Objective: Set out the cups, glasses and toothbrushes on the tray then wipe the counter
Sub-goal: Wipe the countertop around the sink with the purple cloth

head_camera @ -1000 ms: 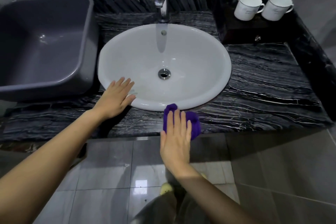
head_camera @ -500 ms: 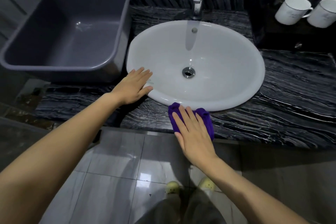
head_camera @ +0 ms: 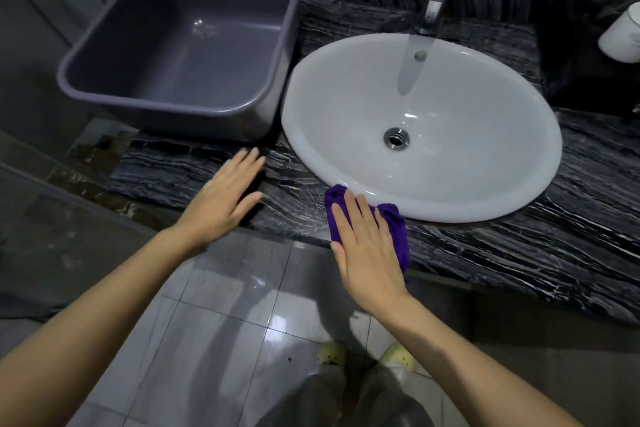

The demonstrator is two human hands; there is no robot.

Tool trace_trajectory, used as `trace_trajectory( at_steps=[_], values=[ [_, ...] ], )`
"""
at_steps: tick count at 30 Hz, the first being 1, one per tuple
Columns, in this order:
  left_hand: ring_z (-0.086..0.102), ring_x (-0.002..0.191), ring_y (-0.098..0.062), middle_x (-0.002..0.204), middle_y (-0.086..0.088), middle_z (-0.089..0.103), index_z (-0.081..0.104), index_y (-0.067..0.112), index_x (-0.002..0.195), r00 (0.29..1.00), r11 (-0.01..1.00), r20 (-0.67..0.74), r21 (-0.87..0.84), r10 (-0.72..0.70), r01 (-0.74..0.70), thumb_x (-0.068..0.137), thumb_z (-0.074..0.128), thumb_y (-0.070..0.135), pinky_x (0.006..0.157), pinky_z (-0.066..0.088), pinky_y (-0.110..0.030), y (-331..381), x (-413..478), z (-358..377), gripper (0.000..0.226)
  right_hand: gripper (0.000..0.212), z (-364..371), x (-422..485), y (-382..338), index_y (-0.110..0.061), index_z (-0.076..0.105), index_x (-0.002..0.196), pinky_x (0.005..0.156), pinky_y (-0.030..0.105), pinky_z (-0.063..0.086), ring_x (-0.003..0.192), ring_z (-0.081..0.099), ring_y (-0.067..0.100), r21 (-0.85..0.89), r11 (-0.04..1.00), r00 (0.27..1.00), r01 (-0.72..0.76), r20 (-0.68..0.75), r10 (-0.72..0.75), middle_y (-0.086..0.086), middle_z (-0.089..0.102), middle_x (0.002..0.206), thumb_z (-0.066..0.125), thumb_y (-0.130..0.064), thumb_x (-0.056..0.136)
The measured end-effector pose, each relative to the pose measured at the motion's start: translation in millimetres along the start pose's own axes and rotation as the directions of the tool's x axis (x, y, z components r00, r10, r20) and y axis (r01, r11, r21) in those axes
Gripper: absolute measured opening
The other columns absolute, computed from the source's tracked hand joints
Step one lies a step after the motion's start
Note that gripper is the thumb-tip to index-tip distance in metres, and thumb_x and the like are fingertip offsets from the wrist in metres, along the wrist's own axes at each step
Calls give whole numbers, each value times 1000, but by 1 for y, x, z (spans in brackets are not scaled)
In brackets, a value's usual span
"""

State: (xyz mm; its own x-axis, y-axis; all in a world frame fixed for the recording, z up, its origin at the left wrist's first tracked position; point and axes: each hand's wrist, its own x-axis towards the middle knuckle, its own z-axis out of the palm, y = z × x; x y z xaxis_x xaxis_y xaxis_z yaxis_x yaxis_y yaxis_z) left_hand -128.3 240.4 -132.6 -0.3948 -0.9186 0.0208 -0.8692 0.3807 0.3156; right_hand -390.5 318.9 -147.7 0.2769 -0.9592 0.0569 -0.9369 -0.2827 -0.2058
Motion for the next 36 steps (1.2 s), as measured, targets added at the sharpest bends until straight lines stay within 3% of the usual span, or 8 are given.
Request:
trace_trajectory(
  at_steps=[5,9,17,20,25,30,33,36],
  values=[
    [1,145,-15,158,-7,12,17,10,148,938,933,-16,98,-347,346,91,23,56,118,1,-34,-38,-38,8,73,53,8,21,-26,-10,37,143,117,42,20,140,33,28,23,1000,1000,3,16,-3,12,33,152,30,-30,94],
    [2,145,-15,158,-6,12,17,10,148,936,929,-33,114,-351,352,85,12,59,118,0,-34,-39,-39,14,80,54,18,54,-57,-10,41,140,109,46,23,136,40,30,44,999,999,-30,42,28,13,38,149,30,-30,91],
    [-6,143,-9,158,-1,5,11,15,149,941,940,-36,35,-337,338,85,8,57,117,-6,-30,-41,-40,15,76,67,24,114,-96,-13,17,149,118,45,11,147,10,27,113,975,964,190,164,-207,10,9,160,6,-38,88],
    [-4,142,-5,158,0,8,13,15,149,924,916,-20,-136,-383,377,92,17,49,116,-6,-28,-39,-36,8,66,61,21,124,-93,-14,16,149,119,43,6,148,7,25,137,938,918,317,204,-340,8,7,160,18,-37,93],
    [20,144,-23,153,-10,29,21,11,147,933,871,-49,-378,-355,312,96,45,14,113,11,-24,-24,-26,-9,56,63,-3,140,-72,-16,14,150,119,39,1,148,0,22,254,836,766,487,336,-548,6,1,160,43,-29,96],
    [49,111,-25,121,-14,56,37,7,140,902,853,-128,-402,-413,333,84,65,20,94,28,-19,-15,-8,-19,64,60,-20,141,-50,-11,37,141,109,39,31,135,37,29,209,894,892,396,141,-429,9,42,146,59,-20,86],
    [46,72,-13,89,-7,55,56,3,121,874,764,-76,-526,-480,374,79,69,6,74,37,-21,-9,6,-29,44,58,-18,139,-51,-16,37,140,101,38,33,125,41,27,107,938,925,329,163,-343,5,49,133,58,-26,87],
    [49,71,-17,82,-9,55,61,1,97,887,730,-27,-579,-461,362,78,69,3,67,39,-25,-9,9,-36,20,57,-23,146,-55,-22,42,138,98,37,31,120,39,27,135,948,927,288,211,-311,5,48,125,61,-30,85]
  ],
)
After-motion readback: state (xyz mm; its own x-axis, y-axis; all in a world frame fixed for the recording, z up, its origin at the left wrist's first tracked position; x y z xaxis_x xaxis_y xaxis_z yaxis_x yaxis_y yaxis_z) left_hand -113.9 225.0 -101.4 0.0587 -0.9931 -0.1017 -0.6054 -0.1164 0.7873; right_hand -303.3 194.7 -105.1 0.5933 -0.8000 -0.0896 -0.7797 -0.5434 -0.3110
